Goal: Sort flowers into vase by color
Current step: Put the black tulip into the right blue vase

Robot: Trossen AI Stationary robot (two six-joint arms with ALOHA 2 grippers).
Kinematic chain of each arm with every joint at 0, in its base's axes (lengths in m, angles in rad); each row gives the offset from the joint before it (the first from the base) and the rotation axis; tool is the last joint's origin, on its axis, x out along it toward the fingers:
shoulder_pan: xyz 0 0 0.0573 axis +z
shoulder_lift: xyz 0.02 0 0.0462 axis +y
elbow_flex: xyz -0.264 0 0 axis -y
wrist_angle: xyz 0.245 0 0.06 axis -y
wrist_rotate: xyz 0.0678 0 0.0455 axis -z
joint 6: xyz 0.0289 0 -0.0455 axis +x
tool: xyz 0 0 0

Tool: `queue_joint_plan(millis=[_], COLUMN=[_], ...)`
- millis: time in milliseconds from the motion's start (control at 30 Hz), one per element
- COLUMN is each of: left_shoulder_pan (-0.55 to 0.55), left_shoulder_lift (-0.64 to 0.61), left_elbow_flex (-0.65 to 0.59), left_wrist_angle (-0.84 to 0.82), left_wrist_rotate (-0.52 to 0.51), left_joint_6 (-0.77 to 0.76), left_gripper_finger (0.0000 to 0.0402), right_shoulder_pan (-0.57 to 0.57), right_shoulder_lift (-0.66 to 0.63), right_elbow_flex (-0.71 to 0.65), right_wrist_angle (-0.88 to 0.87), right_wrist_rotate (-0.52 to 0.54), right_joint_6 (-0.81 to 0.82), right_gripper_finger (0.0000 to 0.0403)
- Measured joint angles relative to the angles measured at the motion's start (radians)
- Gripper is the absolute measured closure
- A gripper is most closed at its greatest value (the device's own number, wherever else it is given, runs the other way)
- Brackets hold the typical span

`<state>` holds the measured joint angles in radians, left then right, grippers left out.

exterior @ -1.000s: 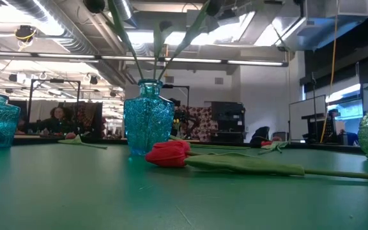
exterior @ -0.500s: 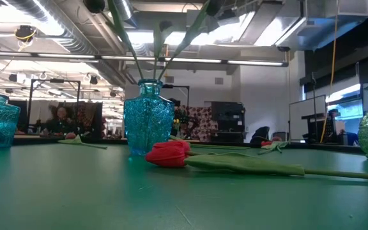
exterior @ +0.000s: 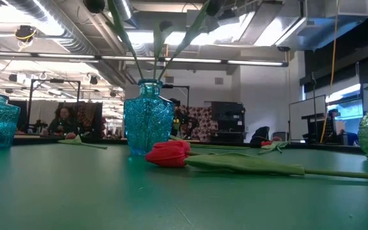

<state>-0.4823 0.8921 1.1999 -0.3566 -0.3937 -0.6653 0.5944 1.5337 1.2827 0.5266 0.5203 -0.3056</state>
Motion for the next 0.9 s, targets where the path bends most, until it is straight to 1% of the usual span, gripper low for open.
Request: queue_joint_plan(millis=[100,200,367,467,567,667,900], left_shoulder_pan=[-0.021,-0.045,-0.075,-0.077,-0.077,-0.077,-0.076], left_shoulder_lift=[0.000,0.000,-0.019,-0.031,-0.031,-0.031,-0.028], left_elbow_flex=[0.000,0.000,0.000,0.000,0.000,0.000,0.000], left_wrist_angle=[0.008,0.010,0.012,0.015,0.016,0.016,0.020], left_wrist_rotate=[0.003,0.003,0.003,0.002,-0.036,-0.072,-0.102], left_joint_6=[0.030,0.045,0.048,0.066,0.096,0.115,0.129], left_gripper_finger=[0.0238,0.0238,0.0238,0.0238,0.0238,0.0238,0.0238], right_shoulder_pan=[-0.038,-0.087,-0.173,-0.222,-0.266,-0.300,-0.363], right_shoulder_lift=[0.037,0.066,0.099,0.119,0.133,0.153,0.205], right_elbow_flex=[0.000,0.000,0.000,0.000,0.000,0.000,0.000], right_wrist_angle=[0.142,0.222,0.288,0.351,0.371,0.369,0.425], right_wrist_rotate=[-0.052,-0.126,-0.184,-0.255,-0.317,-0.335,-0.376], right_joint_6=[-0.162,-0.221,-0.227,-0.227,-0.226,-0.222,-0.206], right_gripper_finger=[0.0397,0.0395,0.0397,0.0396,0.0399,0.0398,0.0399])
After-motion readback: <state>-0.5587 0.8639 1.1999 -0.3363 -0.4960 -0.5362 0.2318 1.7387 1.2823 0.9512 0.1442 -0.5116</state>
